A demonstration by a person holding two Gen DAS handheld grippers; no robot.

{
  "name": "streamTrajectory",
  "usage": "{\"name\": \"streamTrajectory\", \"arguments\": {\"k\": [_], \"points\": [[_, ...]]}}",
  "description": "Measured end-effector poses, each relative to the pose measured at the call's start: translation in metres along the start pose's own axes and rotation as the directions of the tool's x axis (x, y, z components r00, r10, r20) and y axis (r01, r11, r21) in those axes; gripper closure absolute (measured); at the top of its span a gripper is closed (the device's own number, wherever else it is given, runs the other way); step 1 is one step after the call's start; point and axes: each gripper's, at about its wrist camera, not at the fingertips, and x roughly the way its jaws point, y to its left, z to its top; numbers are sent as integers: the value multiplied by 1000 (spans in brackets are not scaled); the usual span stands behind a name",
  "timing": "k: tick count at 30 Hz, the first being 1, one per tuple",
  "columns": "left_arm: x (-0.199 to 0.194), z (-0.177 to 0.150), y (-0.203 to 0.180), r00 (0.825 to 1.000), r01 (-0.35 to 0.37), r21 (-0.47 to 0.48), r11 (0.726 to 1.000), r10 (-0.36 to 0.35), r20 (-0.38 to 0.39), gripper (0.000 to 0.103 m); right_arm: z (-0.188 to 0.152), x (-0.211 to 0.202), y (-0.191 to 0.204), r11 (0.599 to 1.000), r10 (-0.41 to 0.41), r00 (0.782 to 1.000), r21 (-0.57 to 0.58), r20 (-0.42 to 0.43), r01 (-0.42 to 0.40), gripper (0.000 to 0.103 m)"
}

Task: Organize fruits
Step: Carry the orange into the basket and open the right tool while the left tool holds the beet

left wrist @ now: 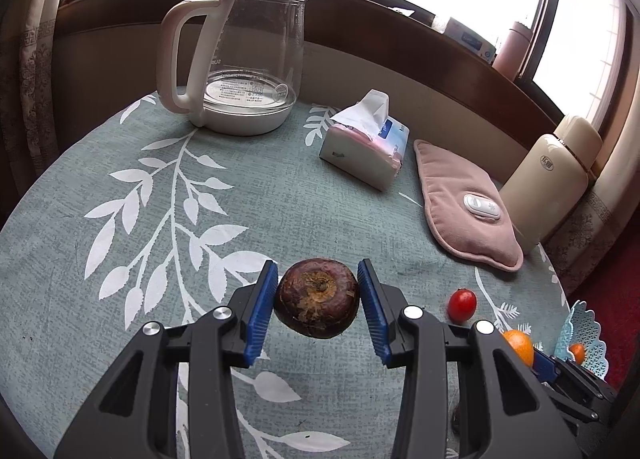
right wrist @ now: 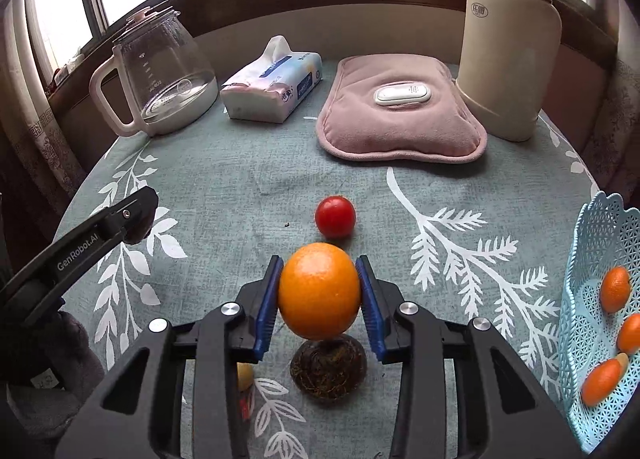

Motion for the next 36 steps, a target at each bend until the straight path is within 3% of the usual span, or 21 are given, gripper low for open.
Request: {"name": "streamTrajectory", "arguments": {"k": [20, 36], "points": [[-5, -6, -18, 992, 124, 24, 992, -124, -18, 61, -6, -64, -52, 991, -75, 992, 116, 98, 63, 65], [-13, -12, -36, 983, 185, 77, 980, -184, -16, 61, -34, -86, -120, 948, -184, 980, 276, 73, 157, 65]]}}
